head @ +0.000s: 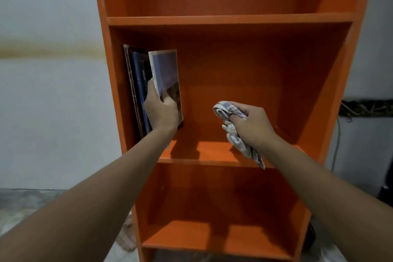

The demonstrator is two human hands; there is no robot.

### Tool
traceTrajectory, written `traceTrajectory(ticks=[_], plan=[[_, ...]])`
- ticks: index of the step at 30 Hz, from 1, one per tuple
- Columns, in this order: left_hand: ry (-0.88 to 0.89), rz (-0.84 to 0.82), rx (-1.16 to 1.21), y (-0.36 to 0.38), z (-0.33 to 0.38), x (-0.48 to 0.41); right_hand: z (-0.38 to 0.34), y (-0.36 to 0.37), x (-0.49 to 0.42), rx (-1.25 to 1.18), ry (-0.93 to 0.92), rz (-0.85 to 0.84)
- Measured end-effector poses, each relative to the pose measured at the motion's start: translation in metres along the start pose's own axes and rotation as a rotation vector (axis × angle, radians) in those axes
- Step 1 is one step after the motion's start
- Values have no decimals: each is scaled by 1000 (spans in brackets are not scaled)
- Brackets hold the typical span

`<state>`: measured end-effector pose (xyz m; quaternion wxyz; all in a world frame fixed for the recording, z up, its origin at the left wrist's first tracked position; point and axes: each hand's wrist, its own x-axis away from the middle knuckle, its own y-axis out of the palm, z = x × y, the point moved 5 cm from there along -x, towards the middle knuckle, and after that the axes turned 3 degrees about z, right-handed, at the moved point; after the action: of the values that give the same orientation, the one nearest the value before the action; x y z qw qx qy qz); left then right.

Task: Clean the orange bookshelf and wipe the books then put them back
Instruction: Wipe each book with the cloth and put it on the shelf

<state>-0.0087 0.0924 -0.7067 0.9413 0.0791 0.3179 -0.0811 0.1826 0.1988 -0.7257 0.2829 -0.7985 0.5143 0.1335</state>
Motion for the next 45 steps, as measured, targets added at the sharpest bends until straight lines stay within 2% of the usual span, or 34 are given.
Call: traceTrajectory(ticks=[5,8,10,12,14,16,17,18,19,20,21,24,29,34,40,45], plan=[[94,3,-114,36,-55,-30,14,14,-21,-49,8,-24],[247,27,-474,51,-58,-36,24,17,-34,-42,13,-40],[479,62,-801,57,-54,-34,29,18,-40,-46,11,-42],[761,21,-1150,65,-60,-31,33,21,-44,-63,20,-50],[1048,-113,-1232,78,-73,-25,36,27,-47,-71,24,-69],[1149,-333,-1211,94,-81,-13,37,35,-49,-65,28,-79],[1073,-502,-1286,102,-86,-10,38,38,-49,-65,29,-83],[905,-671,-1414,111,-99,-11,38,42,-48,-61,23,-90],[739,-781,-1541,118,-113,-12,39,45,-48,-55,16,-98],[626,-820,-1633,122,-121,-15,40,47,-48,-48,8,-109],[563,-823,-1678,124,-126,-19,40,49,-47,-44,3,-119],[535,-787,-1737,120,-136,-31,45,51,-49,-49,18,-134],[599,-737,-1870,107,-146,-52,46,45,-53,-65,94,-100],[633,-786,-1734,103,-139,-52,46,37,-55,-108,192,-30],[695,-848,-1406,80,-93,-41,42,32,-44,-114,207,1],[569,-879,-1195,55,-62,-38,37,26,-17,-132,176,-24]])
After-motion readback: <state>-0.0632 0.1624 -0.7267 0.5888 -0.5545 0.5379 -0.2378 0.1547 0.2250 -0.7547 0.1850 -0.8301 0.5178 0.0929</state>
